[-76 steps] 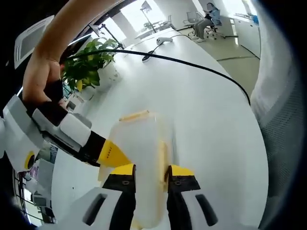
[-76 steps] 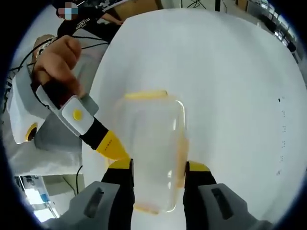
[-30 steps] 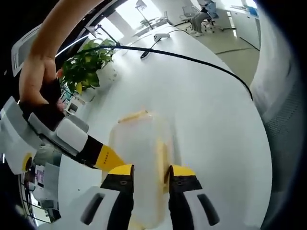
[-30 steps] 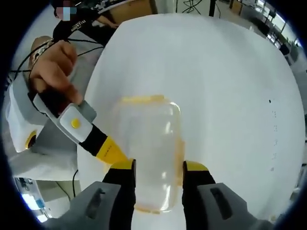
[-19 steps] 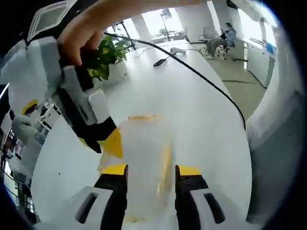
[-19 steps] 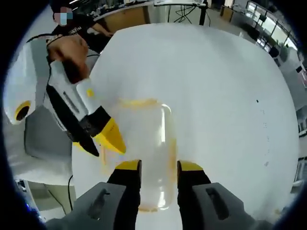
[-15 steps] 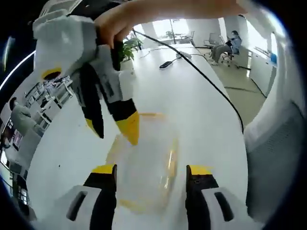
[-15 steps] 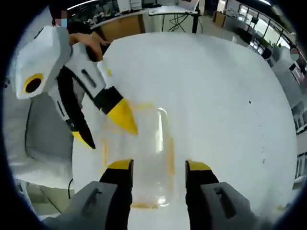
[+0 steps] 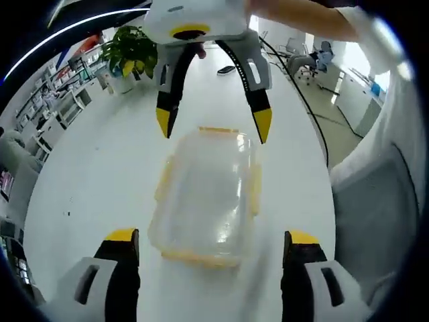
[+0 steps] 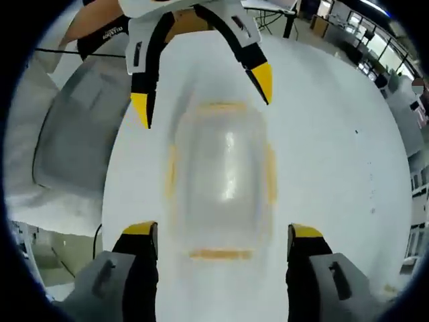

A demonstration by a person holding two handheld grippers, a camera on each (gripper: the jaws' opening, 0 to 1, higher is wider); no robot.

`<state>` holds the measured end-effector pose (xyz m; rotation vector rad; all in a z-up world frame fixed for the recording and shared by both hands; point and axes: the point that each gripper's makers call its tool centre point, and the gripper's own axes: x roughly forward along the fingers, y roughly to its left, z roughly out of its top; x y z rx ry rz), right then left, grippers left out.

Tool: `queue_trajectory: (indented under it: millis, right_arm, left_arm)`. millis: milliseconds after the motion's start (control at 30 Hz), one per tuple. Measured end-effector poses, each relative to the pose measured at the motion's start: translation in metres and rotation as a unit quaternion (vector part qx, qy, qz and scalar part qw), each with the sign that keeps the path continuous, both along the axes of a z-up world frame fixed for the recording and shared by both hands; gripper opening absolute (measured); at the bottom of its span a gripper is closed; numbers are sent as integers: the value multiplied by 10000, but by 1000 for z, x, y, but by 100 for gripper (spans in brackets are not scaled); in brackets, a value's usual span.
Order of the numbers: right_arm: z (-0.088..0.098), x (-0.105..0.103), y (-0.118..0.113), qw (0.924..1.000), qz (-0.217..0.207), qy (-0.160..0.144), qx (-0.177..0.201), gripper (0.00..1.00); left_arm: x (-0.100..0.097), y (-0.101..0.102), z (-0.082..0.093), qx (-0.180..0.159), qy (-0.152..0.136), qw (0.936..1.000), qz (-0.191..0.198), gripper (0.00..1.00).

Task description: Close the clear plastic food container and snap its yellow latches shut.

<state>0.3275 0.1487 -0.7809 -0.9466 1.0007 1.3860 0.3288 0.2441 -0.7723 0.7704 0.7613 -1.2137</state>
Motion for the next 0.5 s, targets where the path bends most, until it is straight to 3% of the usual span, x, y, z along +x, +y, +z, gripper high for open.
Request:
queue_trajectory:
  millis: [100,267,367,467,500]
  right_arm:
    - [-11,1,-6,9997,10,-56,-218,79]
    - [-17,0,-4,9997,-182,103,-128,77]
    - [-21,2,-3,9998,-120,-20,-187,75]
    - [-23,3,-3,9997,-48,-82,-232,74]
    - [-23,4,-2,9996,77,-171,-188,74]
  left_arm:
    - [5,2,-10,405,-98,9989,-230,88]
    - [9,-6,-12,383,-65,9988,-295,87]
    - [9,-10,-15,400,-105,9978,-513,86]
    - [7,-8,-21,566,-3,9967,-578,75]
    - [9,-6,-21,617,-92,9964,-582,71]
